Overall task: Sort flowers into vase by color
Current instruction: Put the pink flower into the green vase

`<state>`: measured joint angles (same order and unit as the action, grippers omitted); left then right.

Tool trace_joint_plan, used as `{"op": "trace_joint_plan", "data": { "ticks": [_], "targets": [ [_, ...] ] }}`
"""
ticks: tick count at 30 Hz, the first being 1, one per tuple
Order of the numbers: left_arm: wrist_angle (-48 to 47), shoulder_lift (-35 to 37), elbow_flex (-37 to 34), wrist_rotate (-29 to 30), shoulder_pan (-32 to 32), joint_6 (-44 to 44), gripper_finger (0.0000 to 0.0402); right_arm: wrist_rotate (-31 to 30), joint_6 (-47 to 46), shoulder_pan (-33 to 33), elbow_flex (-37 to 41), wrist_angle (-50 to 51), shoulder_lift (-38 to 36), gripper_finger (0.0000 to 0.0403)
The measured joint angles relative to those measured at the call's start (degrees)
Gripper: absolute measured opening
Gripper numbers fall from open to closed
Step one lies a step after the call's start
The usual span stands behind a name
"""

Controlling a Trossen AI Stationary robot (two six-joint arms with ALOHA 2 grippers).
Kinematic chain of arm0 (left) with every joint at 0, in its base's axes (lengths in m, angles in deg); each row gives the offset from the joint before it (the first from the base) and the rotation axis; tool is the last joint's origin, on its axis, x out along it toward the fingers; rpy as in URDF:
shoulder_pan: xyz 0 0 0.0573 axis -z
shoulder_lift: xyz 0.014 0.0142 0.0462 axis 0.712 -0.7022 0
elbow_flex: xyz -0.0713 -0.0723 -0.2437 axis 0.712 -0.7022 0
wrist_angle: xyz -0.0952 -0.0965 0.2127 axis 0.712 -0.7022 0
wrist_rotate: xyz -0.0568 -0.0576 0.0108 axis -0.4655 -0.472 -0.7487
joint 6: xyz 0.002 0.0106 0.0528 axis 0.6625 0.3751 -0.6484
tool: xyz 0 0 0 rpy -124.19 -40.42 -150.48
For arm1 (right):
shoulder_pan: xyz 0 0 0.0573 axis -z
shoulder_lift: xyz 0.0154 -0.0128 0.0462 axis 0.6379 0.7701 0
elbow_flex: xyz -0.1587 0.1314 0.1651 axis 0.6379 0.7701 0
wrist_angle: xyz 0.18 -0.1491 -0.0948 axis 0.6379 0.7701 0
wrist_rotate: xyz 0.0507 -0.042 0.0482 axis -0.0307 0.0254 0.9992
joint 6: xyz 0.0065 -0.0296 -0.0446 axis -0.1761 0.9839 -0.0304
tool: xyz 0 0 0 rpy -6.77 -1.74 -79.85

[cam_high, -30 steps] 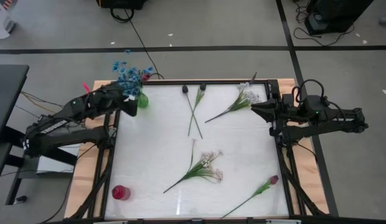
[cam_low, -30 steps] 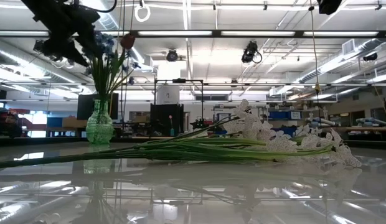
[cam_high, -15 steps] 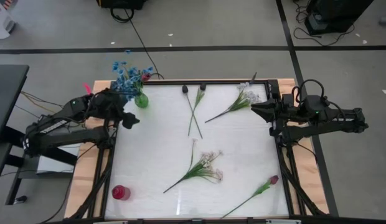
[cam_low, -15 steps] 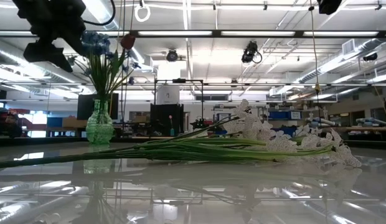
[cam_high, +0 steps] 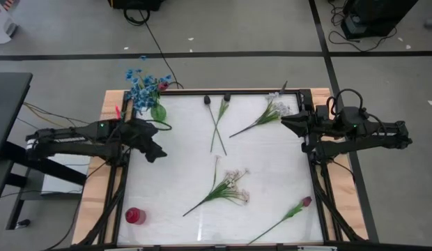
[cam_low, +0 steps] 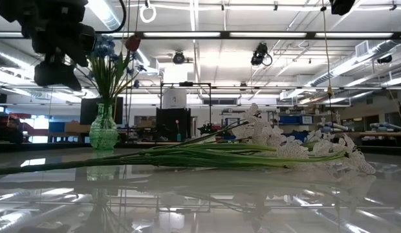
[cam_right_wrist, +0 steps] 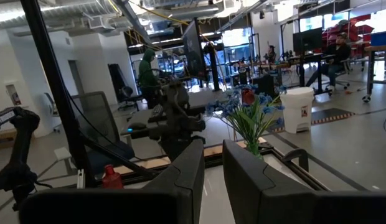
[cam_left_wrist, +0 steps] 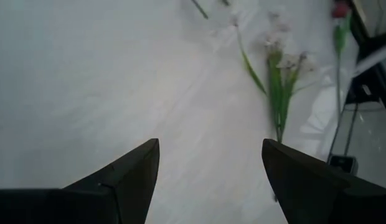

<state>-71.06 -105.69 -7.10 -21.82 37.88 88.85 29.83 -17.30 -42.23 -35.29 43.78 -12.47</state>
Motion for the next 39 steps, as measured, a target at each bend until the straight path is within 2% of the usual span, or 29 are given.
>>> {"op": "trace_joint_plan", "data": {
  "ticks": [10, 18, 20, 24, 27, 34, 39],
  "targets": [
    [11.8, -6.6, -1.0, 2.1, 5.3, -7.7, 0.0288, 0.0, 0.0, 0.0, 0.0, 0.0, 0.0, 0.0070],
    [25.1, -13.7, -1.0, 2.1, 6.5, -5.3, 0.0288, 0.0, 0.0, 0.0, 0.0, -0.3, 0.0, 0.0070],
    [28.5, -15.3, -1.0, 2.1, 6.5, -4.4, 0.0288, -0.9, -1.3, 0.0, 0.0, -3.8, 0.5, 0.0070],
    [32.5, -18.3, -1.0, 2.1, 6.5, -4.5, 0.0288, -2.5, -17.1, 0.0, 0.0, -15.4, 2.8, 0.0070],
    [35.0, -20.6, -0.9, 2.1, 6.5, -3.0, 0.0288, -3.6, -22.0, 0.0, 0.0, -22.6, 4.4, 0.0070],
    [37.8, -23.6, -0.9, 2.1, 6.8, 0.4, 0.0288, -3.9, -22.2, 0.1, 0.0, -33.0, 5.2, 0.0070],
    [37.7, -23.6, -0.9, 2.0, 6.8, 0.5, 0.0288, -2.7, -19.8, 0.1, 0.0, -33.4, 5.9, 0.0070]
  ]
}}
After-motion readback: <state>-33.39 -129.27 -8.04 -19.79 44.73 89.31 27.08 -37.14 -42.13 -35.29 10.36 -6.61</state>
